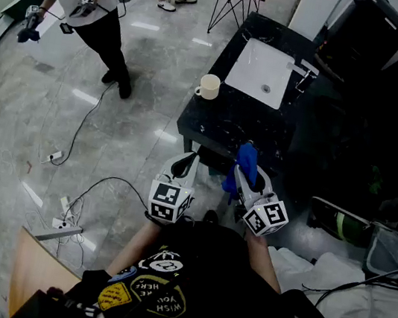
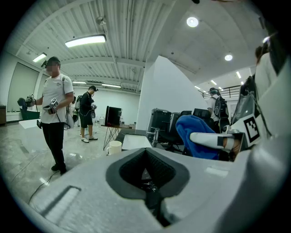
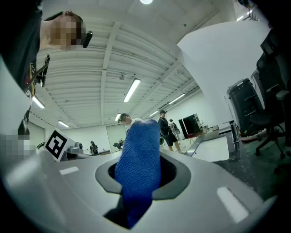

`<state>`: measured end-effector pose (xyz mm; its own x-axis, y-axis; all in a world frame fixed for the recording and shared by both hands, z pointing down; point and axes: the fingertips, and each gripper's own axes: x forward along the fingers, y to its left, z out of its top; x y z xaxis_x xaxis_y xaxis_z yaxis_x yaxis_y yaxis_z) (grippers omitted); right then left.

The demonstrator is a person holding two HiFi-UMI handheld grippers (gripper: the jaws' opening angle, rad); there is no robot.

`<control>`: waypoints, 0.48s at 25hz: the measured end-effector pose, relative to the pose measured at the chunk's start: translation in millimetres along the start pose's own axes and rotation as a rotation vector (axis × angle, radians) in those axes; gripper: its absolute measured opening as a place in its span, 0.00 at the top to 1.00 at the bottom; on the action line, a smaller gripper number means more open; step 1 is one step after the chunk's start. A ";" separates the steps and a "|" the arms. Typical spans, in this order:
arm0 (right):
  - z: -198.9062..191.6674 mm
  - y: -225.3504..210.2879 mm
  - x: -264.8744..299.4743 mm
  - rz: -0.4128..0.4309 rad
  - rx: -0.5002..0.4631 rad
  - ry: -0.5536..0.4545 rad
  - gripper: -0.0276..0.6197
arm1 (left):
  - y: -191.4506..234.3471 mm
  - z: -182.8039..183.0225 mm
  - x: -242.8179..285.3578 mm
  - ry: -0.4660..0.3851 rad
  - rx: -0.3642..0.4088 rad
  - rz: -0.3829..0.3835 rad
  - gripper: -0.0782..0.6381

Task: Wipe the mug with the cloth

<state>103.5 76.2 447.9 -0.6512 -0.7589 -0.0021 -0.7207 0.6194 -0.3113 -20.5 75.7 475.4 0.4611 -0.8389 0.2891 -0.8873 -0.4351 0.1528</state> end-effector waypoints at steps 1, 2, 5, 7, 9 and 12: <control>-1.6 0.0 -0.4 0.004 0.019 0.002 0.81 | -1.1 -4.2 0.3 0.012 -0.011 -0.003 0.88; -3.1 0.1 -0.8 0.007 0.039 0.004 0.81 | -2.0 -8.6 0.6 0.023 -0.024 -0.006 0.88; -6.1 2.0 -1.1 0.010 0.076 0.007 0.81 | -2.9 -20.6 -1.5 0.053 -0.071 -0.014 0.88; -6.9 4.7 -0.1 0.012 0.069 0.012 0.81 | -1.4 -23.8 -5.0 0.059 -0.080 -0.012 0.88; -7.7 6.9 0.8 0.015 0.064 0.015 0.81 | 1.2 -23.6 -7.9 0.057 -0.076 -0.006 0.88; -11.2 9.9 1.6 0.014 0.070 0.022 0.81 | 5.0 -22.6 -12.6 0.053 -0.074 0.002 0.88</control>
<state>92.7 83.4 455.5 -0.6667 -0.7452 0.0135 -0.6937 0.6137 -0.3770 -30.7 91.4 493.9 0.4604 -0.8205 0.3389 -0.8867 -0.4064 0.2206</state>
